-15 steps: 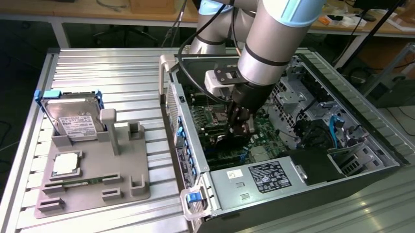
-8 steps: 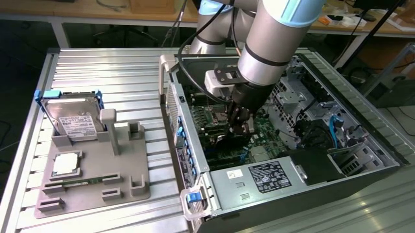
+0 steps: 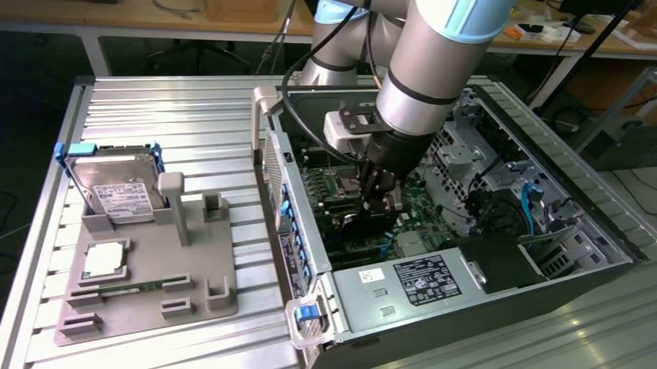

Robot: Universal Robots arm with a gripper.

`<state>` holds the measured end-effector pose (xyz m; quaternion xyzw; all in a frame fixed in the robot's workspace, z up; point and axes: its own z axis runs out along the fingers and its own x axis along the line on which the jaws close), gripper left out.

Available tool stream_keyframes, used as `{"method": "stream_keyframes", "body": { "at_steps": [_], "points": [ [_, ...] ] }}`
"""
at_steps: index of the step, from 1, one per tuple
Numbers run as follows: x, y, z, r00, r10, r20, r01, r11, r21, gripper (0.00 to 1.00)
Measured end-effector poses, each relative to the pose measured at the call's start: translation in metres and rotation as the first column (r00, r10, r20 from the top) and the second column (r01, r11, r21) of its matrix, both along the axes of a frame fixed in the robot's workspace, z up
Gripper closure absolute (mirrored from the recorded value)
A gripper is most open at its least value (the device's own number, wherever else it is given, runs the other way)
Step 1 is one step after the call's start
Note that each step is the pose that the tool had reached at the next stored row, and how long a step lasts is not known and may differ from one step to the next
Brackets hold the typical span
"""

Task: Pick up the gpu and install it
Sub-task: 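Press down on the gpu until it lock into place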

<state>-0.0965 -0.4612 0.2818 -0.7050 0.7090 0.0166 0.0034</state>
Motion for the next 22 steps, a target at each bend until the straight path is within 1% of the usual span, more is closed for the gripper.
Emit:
{"method": "stream_keyframes", "body": {
  "at_steps": [6, 10, 12, 13, 14, 15, 17, 18, 19, 20, 22],
  "points": [
    [0.0, 0.0, -0.0003, 1.0, 0.0, 0.0001, 0.0, 1.0, 0.0003, 0.89],
    [0.0, 0.0001, -0.0081, 1.0, 0.0, 0.0001, 0.0, 1.0, 0.0002, 0.89],
    [0.0, 0.0003, -0.0133, 1.0, -0.001, -0.0006, 0.001, 1.0, -0.0013, 0.89],
    [0.0, 0.0003, -0.0135, 1.0, -0.001, -0.0006, 0.001, 1.0, -0.0014, 0.89],
    [0.0, 0.0004, -0.0125, 1.0, -0.001, 0.0002, 0.001, 1.0, 0.0003, 0.89],
    [0.0, 0.0006, -0.0083, 1.0, -0.001, 0.0011, 0.001, 1.0, 0.0021, 0.89],
    [-0.001, 0.0004, 0.0021, 1.0, -0.001, 0.0, 0.001, 1.0, 0.0001, 0.89],
    [-0.002, 0.0004, 0.0061, 1.0, -0.001, 0.0002, 0.001, 1.0, 0.0004, 0.89],
    [-0.005, 0.0004, 0.0135, 1.0, -0.001, 0.0001, 0.001, 1.0, 0.0007, 0.89],
    [-0.008, 0.0004, 0.0185, 1.0, -0.001, -0.0004, 0.001, 1.0, 0.0005, 0.89],
    [-0.016, 0.0005, 0.0241, 1.0, -0.001, -0.0005, 0.001, 1.0, 0.0005, 0.89]
  ]
}}
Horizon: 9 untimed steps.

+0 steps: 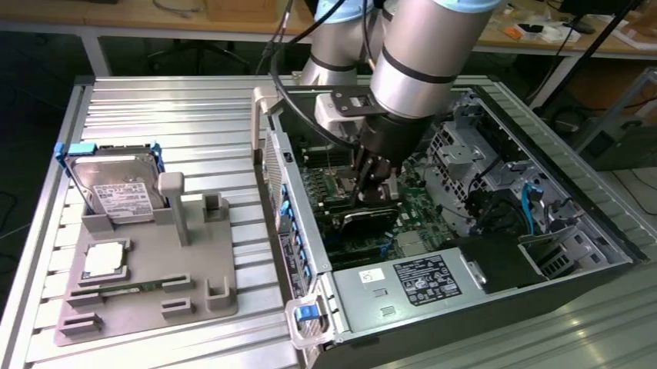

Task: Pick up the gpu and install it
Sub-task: 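Press down on the gpu until it lock into place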

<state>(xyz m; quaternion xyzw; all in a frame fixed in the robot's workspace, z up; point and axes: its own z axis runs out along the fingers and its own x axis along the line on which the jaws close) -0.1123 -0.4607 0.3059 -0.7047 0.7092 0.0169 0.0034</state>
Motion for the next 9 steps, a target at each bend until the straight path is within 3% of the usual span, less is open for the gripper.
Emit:
{"method": "stream_keyframes", "body": {
  "at_steps": [3, 9],
  "points": [
    [-0.012, 0.0, 0.0103, 1.0, 0.0, -0.0004, 0.0, 1.0, 0.0004, 0.89],
    [-0.041, 0.0001, 0.0194, 1.0, 0.0, -0.0005, 0.0, 1.0, 0.0005, 0.89]
  ]
}}
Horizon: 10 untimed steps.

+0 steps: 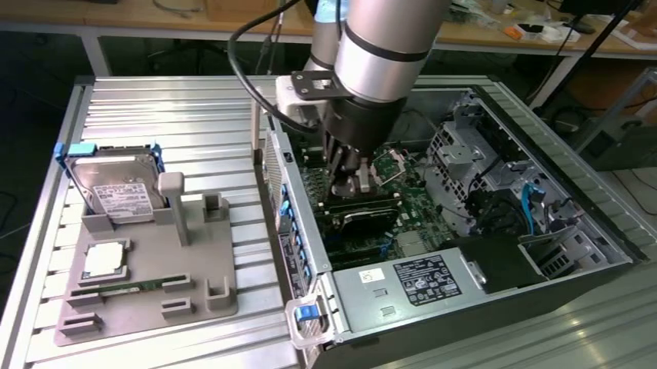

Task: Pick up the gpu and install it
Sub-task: 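Press down on the gpu until it lock into place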

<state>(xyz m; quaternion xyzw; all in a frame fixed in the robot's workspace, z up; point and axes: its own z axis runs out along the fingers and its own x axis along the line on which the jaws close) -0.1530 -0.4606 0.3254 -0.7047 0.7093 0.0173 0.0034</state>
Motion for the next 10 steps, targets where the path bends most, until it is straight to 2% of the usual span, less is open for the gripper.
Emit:
{"method": "stream_keyframes", "body": {
  "at_steps": [6, 10],
  "points": [
    [-0.023, 0.0018, -0.0015, 1.0, 0.0, 0.0006, 0.0, 1.0, 0.0, 0.89],
    [-0.023, 0.0019, -0.0039, 1.0, 0.0, 0.0046, 0.0, 1.0, -0.0002, 0.89]
  ]
}}
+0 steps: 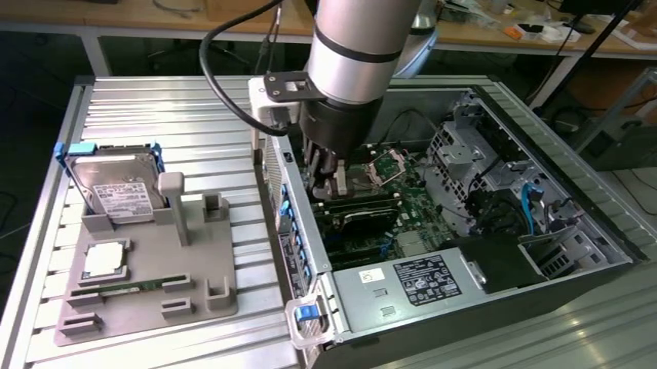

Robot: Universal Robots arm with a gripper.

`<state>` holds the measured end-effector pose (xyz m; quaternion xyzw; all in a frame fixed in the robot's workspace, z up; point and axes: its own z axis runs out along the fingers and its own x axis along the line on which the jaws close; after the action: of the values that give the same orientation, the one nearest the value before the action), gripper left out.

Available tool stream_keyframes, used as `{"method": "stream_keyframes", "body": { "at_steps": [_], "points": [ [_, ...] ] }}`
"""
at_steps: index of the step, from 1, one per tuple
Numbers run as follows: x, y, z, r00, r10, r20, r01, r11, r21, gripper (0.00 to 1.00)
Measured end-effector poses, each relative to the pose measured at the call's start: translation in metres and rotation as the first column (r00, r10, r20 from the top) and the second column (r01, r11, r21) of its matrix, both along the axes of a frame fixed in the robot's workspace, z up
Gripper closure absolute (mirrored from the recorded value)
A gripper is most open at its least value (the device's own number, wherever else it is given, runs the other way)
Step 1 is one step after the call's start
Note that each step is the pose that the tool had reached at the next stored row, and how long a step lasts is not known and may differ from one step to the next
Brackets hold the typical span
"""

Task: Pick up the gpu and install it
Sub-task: 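Press down on the gpu until it lock into place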

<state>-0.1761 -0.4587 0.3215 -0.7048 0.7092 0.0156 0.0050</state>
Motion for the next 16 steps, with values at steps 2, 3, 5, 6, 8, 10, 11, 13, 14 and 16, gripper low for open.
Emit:
{"method": "stream_keyframes", "body": {
  "at_steps": [2, 3, 5, 6, 8, 10, 11, 13, 14, 16],
  "points": [
    [-0.0001, 0.0, -0.0028, 1.0, 0.0, 0.0012, 0.0, 1.0, 0.0, 0.89],
    [-0.0002, 0.0001, -0.0043, 1.0, 0.0, 0.0013, 0.0, 1.0, 0.0001, 0.89],
    [-0.0002, 0.0006, -0.0065, 1.0, 0.0, 0.0013, 0.0, 1.0, 0.001, 0.89],
    [-0.0002, 0.0012, -0.0077, 1.0, 0.0, 0.0012, 0.0, 1.0, 0.0021, 0.89],
    [-0.0002, 0.0028, -0.0095, 1.0, -0.001, 0.0014, 0.001, 1.0, 0.0052, 0.89],
    [-0.0002, 0.0043, -0.0102, 1.0, -0.001, 0.0013, 0.001, 1.0, 0.0093, 0.89],
    [-0.0003, 0.0049, -0.0102, 1.0, -0.001, 0.0014, 0.001, 0.9999, 0.01, 0.89],
    [-0.0007, 0.0054, -0.0102, 1.0, -0.001, 0.0013, 0.001, 0.9999, 0.011, 0.89],
    [-0.0012, 0.0054, -0.0102, 1.0, -0.001, 0.0013, 0.001, 0.9999, 0.0113, 0.89],
    [-0.0023, 0.0055, -0.0102, 1.0, -0.001, 0.0013, 0.001, 0.9999, 0.0117, 0.89]
  ]
}}
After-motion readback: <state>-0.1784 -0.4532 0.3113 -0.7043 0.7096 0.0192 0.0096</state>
